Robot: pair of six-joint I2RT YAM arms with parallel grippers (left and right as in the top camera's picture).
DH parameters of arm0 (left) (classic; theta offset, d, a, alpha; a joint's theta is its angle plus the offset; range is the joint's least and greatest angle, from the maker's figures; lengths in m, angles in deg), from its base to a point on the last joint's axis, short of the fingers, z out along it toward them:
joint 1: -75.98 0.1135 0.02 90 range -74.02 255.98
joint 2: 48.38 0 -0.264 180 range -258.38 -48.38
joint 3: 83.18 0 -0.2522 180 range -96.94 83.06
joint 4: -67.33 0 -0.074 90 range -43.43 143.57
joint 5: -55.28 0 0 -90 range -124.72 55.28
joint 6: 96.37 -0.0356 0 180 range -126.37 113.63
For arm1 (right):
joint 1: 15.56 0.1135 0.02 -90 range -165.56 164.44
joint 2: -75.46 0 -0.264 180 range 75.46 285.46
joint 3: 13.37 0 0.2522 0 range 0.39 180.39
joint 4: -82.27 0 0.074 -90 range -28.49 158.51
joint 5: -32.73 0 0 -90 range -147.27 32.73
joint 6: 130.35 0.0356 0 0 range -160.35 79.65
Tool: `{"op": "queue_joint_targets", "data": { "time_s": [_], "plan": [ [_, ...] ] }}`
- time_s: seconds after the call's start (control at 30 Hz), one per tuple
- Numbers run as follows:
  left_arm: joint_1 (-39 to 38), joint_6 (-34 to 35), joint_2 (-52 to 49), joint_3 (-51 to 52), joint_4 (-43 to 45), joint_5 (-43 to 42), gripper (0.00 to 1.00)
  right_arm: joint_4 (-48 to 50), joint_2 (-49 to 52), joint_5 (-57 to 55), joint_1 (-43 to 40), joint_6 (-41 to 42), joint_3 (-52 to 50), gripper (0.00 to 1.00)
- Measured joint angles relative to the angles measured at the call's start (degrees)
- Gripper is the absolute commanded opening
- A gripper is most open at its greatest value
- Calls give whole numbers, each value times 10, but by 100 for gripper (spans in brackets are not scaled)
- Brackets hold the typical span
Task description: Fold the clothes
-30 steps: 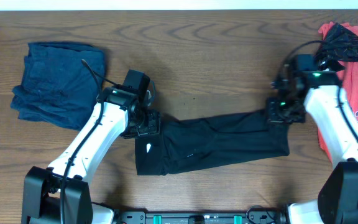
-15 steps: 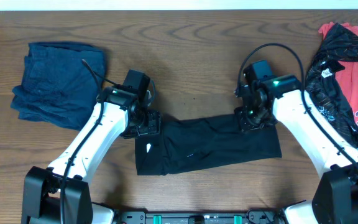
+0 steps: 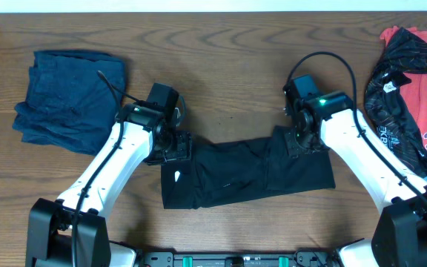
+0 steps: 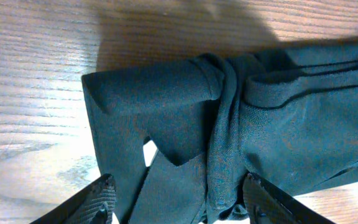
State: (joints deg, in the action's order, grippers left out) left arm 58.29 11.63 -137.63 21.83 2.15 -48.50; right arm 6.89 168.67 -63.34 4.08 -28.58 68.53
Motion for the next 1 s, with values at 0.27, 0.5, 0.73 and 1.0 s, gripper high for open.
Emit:
{"op": "queue_joint_targets", "data": {
  "time_s": [0.27, 0.5, 0.73, 1.0],
  "plan": [
    [0, 0, 0, 0, 0, 0, 68, 74, 0, 39, -1, 17, -1, 49],
    [0, 0, 0, 0, 0, 0, 67, 92, 3, 66, 22, 30, -1, 47],
    [0, 0, 0, 0, 1, 0, 67, 135, 74, 68, 24, 67, -1, 39],
    [0, 0, 0, 0, 1, 0, 67, 171, 152, 68, 25, 90, -1, 31]
  ]
}}
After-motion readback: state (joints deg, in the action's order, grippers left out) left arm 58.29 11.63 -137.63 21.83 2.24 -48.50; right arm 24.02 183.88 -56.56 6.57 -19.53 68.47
